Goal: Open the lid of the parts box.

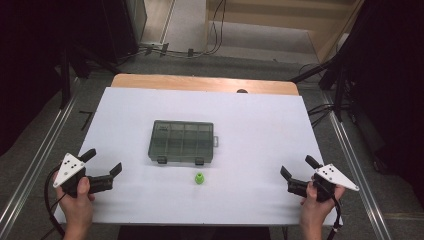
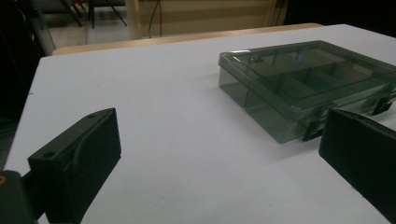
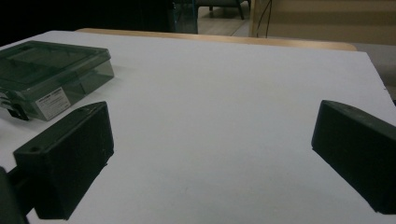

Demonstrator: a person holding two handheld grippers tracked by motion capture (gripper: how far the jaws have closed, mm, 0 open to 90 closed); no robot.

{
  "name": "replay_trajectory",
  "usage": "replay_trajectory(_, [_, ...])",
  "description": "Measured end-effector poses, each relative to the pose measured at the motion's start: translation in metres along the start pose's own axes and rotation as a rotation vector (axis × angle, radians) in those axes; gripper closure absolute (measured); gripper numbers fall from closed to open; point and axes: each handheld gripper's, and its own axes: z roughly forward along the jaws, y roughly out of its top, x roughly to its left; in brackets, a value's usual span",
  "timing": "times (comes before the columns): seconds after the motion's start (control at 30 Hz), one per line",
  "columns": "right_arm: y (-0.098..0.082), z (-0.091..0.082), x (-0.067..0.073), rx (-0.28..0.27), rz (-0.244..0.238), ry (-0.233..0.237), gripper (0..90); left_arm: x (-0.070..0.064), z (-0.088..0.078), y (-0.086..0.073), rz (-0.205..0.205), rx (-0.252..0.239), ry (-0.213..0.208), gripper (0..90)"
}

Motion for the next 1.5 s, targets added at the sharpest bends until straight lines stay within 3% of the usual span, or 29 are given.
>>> replay_trajectory(0.2, [0.007, 0.001, 0.007, -0.017, 0.024, 0.04, 0.0, -0.013, 0.007, 0.004, 0.015, 0.014, -0.038, 0.0])
replay_trajectory(0.57, [0.011, 0.011, 0.023, 0.01, -0.009, 0.081, 0.0, -0.028, 0.017, 0.006, 0.021, 0.019, -0.083, 0.0])
replay_trajectory(0.9, [0.013, 0.019, 0.037, 0.029, -0.039, 0.127, 0.0, -0.037, 0.024, 0.006, 0.003, 0.038, -0.127, 0.0])
replay_trajectory(1.13, [0.015, 0.022, 0.044, 0.034, -0.015, 0.161, 0.0, -0.046, 0.029, 0.007, 0.011, 0.049, -0.154, 0.0])
replay_trajectory(1.27, [0.017, 0.024, 0.053, 0.032, -0.05, 0.163, 0.0, -0.053, 0.033, 0.007, -0.012, 0.038, -0.193, 0.0])
replay_trajectory(1.5, [0.015, 0.031, 0.072, 0.065, -0.073, 0.182, 0.0, -0.063, 0.037, 0.012, -0.017, 0.035, -0.21, 0.0])
